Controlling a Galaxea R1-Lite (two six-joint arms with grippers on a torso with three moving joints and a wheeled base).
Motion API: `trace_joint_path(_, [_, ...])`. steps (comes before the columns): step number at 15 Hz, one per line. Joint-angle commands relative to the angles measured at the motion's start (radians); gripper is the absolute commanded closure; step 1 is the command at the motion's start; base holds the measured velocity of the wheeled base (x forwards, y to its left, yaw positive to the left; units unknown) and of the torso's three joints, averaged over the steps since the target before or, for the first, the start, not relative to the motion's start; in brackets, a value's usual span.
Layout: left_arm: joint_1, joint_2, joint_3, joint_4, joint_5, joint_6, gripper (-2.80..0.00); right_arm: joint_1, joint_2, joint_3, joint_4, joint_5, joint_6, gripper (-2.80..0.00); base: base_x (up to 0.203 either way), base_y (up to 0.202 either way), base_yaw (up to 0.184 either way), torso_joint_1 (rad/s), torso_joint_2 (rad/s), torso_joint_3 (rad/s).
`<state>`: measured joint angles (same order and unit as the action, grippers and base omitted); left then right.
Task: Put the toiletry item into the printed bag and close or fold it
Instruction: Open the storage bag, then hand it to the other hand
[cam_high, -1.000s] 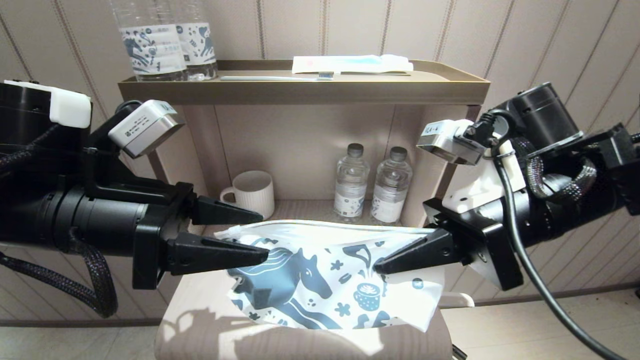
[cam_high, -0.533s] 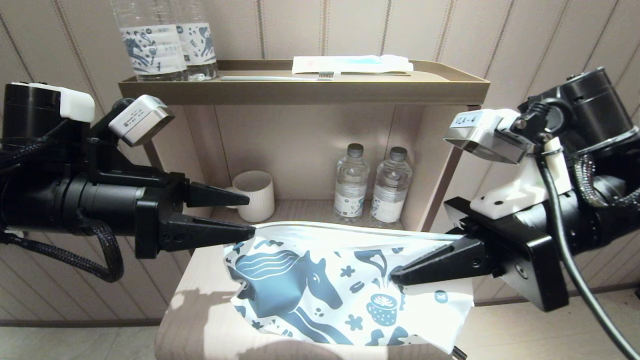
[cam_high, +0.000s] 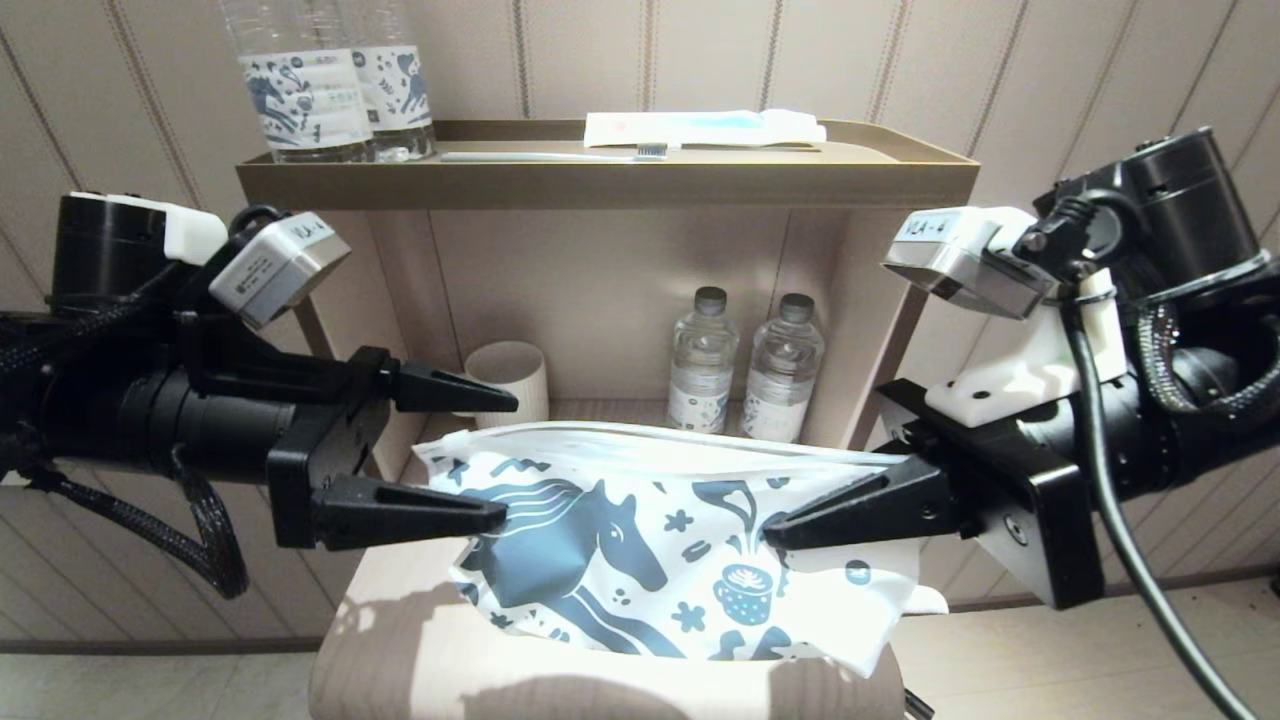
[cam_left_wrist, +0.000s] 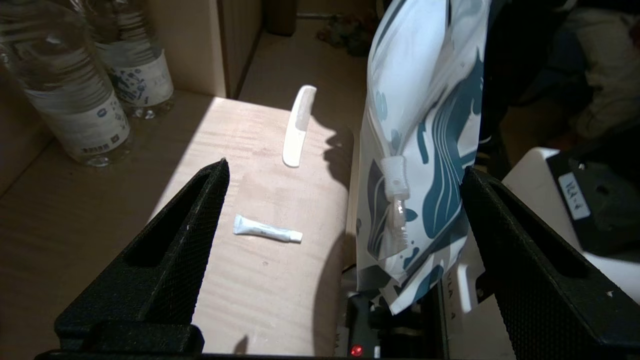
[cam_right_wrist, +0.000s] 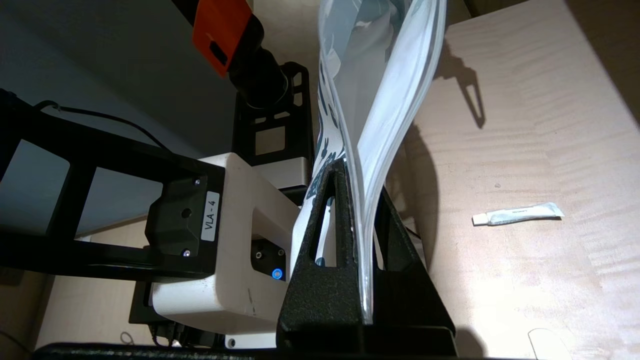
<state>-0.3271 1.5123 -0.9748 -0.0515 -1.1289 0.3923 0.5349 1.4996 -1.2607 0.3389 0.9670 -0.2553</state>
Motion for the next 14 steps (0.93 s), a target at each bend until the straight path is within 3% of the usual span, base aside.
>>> trace_joint_path(1, [-0.007, 0.003, 0.045, -0.001, -0.008, 0.097, -2.80, 0.000, 0.004, 0.007, 0.000, 0.007, -0.003, 0.00, 0.000, 0.000, 0.000, 0.000, 0.00, 0.000])
trace_joint_path(6, [-0.013, 0.002, 0.040, -0.005, -0.008, 0.105, -2.80, 0.012, 0.017, 0.024, -0.073, 0.011, -0.005, 0.00, 0.000, 0.000, 0.000, 0.000, 0.00, 0.000])
trace_joint_path(14, [-0.063, 0.014, 0.028, 0.005, -0.006, 0.103, -2.80, 0.048, 0.065, 0.006, -0.082, 0.008, -0.005, 0.00, 0.000, 0.000, 0.000, 0.000, 0.00, 0.000])
